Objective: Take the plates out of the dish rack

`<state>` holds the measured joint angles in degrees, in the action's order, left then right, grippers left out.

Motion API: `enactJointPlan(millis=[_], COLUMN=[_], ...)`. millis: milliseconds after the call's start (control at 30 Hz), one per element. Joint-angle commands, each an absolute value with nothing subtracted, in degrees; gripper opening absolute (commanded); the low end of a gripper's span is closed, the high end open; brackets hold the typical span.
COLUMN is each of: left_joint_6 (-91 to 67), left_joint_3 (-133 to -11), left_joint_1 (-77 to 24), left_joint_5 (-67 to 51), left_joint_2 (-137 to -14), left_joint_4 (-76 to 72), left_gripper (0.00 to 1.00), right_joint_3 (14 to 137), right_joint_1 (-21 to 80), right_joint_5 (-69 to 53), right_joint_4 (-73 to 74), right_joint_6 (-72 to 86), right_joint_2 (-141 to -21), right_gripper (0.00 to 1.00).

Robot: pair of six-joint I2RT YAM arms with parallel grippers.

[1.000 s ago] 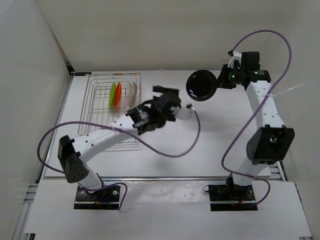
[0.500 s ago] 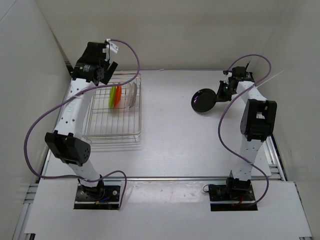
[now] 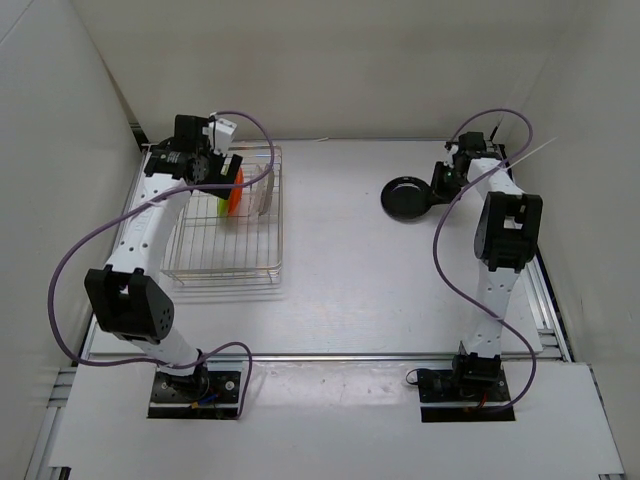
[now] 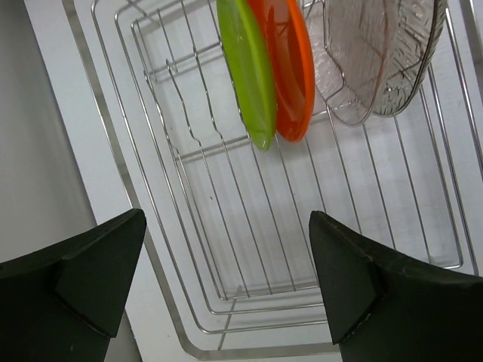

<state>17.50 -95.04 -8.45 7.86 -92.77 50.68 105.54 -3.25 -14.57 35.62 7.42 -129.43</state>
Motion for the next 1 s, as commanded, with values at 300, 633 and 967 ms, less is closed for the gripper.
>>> enactJointPlan(millis=[300, 633, 967], left_joint_6=[11.3, 6.7, 2.8], left_joint_3=[-88.6, -95.1, -102.5], left_joint_1=[-0.6, 3.4, 2.9], left_joint_5=[-5.5, -17.8, -16.7], left_joint_2=[-85.2, -94.2, -106.1], left_joint_4=[42.3, 41.0, 38.7], left_gripper=[1.0, 0.96, 0.95], right_joint_3=[106.1, 100.1, 94.7], right_joint_1=[-4.5, -5.6, -5.1], right_joint_5=[-11.0, -10.6, -10.0], right_joint_4=[42.1, 48.0, 48.0], right_joint_6=[1.2, -2.6, -5.3], right_joint_2=[-119.8, -99.8, -89.5], right_gripper=[0.78, 0.97, 1.0])
